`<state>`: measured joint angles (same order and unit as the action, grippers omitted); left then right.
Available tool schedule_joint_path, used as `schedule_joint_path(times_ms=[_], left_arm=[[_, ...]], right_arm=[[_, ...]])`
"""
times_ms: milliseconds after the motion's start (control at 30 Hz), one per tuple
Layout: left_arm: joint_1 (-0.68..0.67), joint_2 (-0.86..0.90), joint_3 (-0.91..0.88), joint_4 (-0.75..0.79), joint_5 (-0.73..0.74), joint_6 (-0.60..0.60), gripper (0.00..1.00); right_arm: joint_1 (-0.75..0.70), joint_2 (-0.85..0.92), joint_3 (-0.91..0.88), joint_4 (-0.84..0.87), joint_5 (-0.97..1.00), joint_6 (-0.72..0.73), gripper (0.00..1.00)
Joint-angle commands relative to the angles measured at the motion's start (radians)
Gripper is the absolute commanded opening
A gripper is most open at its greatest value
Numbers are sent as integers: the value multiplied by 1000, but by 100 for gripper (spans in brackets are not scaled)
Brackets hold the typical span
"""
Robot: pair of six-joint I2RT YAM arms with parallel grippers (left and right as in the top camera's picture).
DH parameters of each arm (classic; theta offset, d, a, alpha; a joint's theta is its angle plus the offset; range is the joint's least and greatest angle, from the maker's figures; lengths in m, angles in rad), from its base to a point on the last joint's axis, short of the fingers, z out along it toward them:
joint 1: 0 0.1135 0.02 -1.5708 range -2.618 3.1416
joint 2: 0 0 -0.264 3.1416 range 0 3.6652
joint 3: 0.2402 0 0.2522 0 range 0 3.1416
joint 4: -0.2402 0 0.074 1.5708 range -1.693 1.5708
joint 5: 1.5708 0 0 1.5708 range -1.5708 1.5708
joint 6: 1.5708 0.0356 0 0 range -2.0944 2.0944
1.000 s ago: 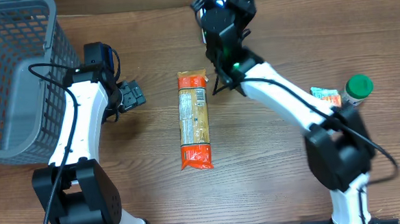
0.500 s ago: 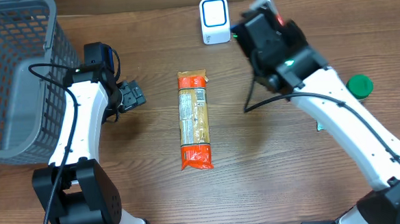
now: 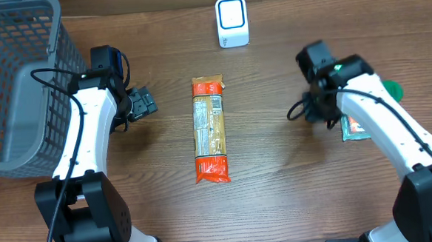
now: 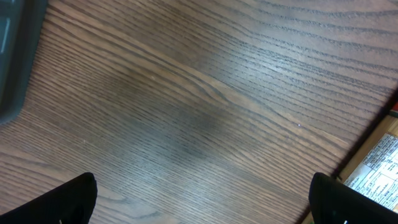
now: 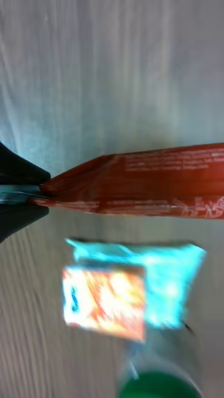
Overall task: Scan the item barcode
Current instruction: 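Carry the red strip right and lower it beside the teal pack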
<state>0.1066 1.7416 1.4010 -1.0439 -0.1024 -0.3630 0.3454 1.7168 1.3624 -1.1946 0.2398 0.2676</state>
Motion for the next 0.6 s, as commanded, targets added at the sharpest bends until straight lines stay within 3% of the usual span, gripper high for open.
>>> schedule_joint_path(times_ms=[0, 167, 567], left_arm=[[-2, -2, 8, 2, -9, 12, 100], [-2, -2, 8, 2, -9, 12, 100], [-2, -2, 8, 2, -9, 12, 100]], right_arm=[[-5, -6, -78, 33, -43, 53, 4], [-5, -6, -149, 78, -39, 130, 4], [-6, -6, -275, 199, -36, 129, 7]])
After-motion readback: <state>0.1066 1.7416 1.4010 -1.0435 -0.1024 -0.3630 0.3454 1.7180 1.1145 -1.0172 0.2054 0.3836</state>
